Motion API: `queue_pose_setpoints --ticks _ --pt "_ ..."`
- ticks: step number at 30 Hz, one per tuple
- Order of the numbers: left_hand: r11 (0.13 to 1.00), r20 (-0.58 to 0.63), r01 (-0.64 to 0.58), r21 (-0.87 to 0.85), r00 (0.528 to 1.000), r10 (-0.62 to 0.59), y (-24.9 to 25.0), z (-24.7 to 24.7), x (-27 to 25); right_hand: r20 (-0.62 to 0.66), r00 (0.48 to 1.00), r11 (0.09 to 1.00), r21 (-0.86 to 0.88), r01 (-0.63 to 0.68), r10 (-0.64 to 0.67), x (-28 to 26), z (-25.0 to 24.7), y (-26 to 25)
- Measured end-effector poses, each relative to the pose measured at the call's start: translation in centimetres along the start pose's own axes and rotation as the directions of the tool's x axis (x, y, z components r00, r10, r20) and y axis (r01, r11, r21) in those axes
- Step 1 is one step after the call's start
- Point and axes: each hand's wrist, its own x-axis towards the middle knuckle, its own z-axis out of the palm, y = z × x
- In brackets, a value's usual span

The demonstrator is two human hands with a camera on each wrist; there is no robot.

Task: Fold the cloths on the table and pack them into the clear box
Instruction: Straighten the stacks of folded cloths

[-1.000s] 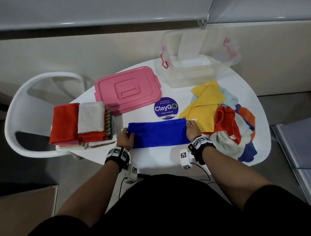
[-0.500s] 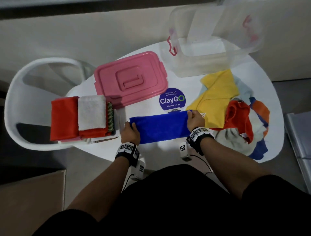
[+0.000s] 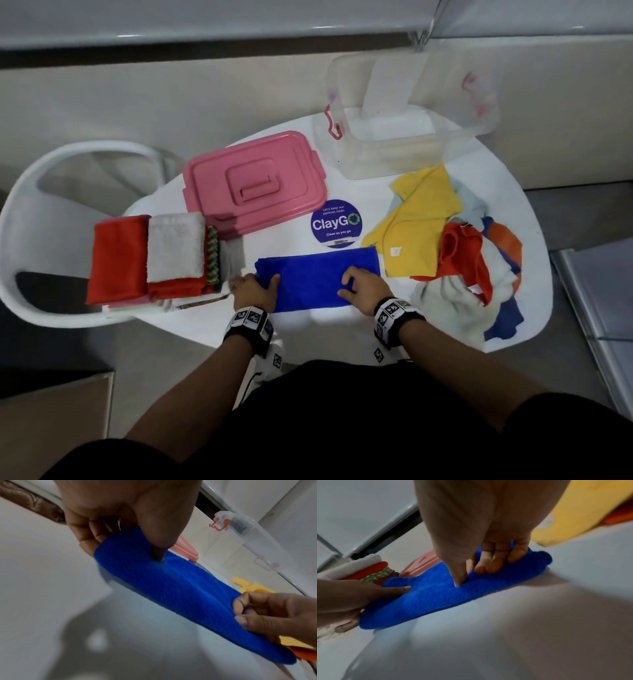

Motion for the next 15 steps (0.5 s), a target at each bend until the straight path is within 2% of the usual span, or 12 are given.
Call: queue_pose_setpoints --ticks 3,7,11,13,15 --pt "0.994 0.007 -0.041 -0.097 0.999 0.042 0.0 0.1 -0.4 0.032 0.996 0.995 0.062 -0.083 0.081 -0.5 0.1 0.4" --pt "0.971 0.024 -0.085 -0.225 0.995 0.093 -1.4 0.5 -1.5 0.058 0.973 0.973 0.052 -0.225 0.222 -1.4 -0.3 0.7" --pt "0.938 0.02 -0.105 -0.33 0.993 0.118 -3.2 0.5 -2.4 0.083 0.965 0.964 0.069 -0.256 0.25 -2.2 -0.3 0.9" --pt "0.934 0.022 -0.082 -0.347 0.995 0.095 -3.5 0.3 -2.8 0.022 0.966 0.96 0.115 -0.257 0.256 -2.3 -0.3 0.9" --pt "0.941 0.015 -0.07 -0.331 0.997 0.08 -3.3 -0.1 -2.8 -0.097 0.978 0.98 0.09 -0.178 0.187 -2.5 -0.2 0.8"
